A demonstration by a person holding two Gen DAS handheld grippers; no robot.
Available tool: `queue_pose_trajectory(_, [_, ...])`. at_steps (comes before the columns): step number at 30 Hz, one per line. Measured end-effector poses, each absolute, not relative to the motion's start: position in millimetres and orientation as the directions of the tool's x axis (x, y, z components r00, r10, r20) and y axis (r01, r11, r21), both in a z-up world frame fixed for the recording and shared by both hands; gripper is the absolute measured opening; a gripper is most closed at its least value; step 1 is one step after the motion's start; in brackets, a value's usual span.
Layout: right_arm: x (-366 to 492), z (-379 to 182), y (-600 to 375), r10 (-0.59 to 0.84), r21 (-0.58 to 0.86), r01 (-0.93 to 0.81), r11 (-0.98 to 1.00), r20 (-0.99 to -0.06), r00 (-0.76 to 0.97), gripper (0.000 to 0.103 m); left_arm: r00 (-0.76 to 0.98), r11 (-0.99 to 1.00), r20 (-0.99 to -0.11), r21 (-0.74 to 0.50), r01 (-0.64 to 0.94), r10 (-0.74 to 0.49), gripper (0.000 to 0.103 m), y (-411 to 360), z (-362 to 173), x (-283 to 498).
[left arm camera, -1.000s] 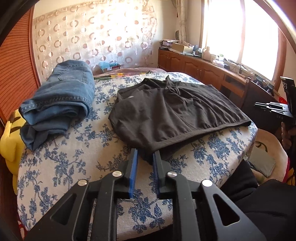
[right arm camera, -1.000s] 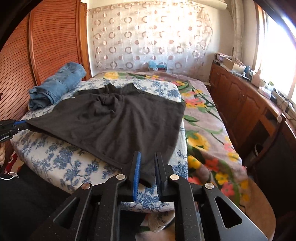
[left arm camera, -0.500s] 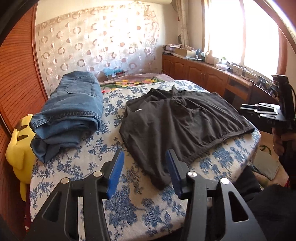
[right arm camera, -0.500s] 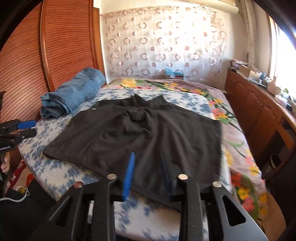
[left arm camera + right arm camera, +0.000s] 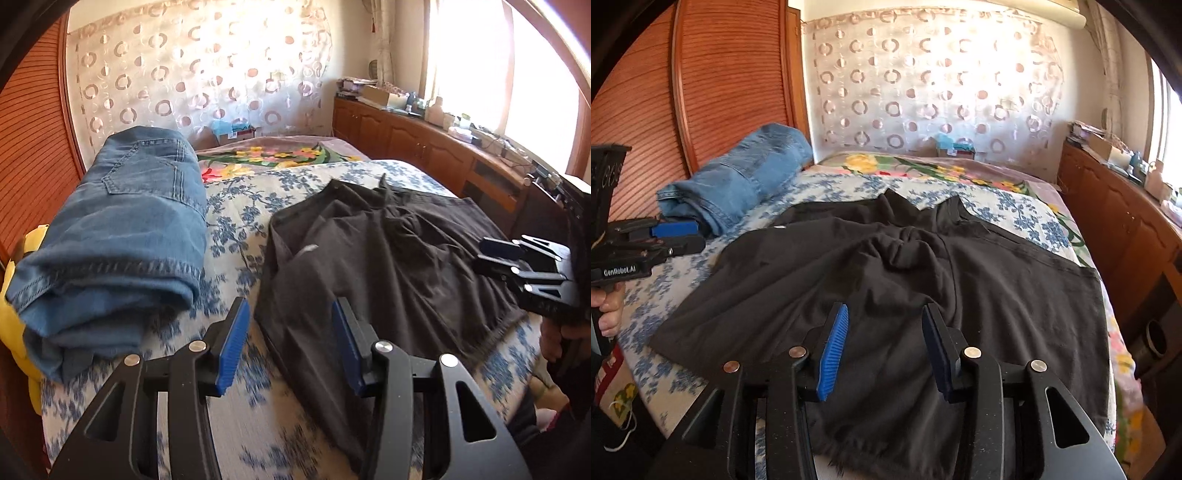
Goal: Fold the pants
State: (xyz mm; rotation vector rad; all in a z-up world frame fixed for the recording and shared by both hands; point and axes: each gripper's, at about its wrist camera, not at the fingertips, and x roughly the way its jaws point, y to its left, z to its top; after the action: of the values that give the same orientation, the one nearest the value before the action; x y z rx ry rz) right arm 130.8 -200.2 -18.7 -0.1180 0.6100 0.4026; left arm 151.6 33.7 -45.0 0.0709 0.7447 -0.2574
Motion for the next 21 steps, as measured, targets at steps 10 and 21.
queue_pose_trajectory(10, [150, -31, -180, 0.312, -0.008, -0.403, 0.915, -0.620, 0.720, 0.044, 0.661, 0.959, -0.716, -0.040, 0.282, -0.224, 0.039, 20, -54, 195])
queue_pose_trajectory(21, [146, -31, -173, 0.306, -0.023, -0.405, 0.914, -0.618, 0.724, 0.044, 0.604, 0.972, -0.770, -0.085, 0.220, -0.204, 0.035, 20, -70, 247])
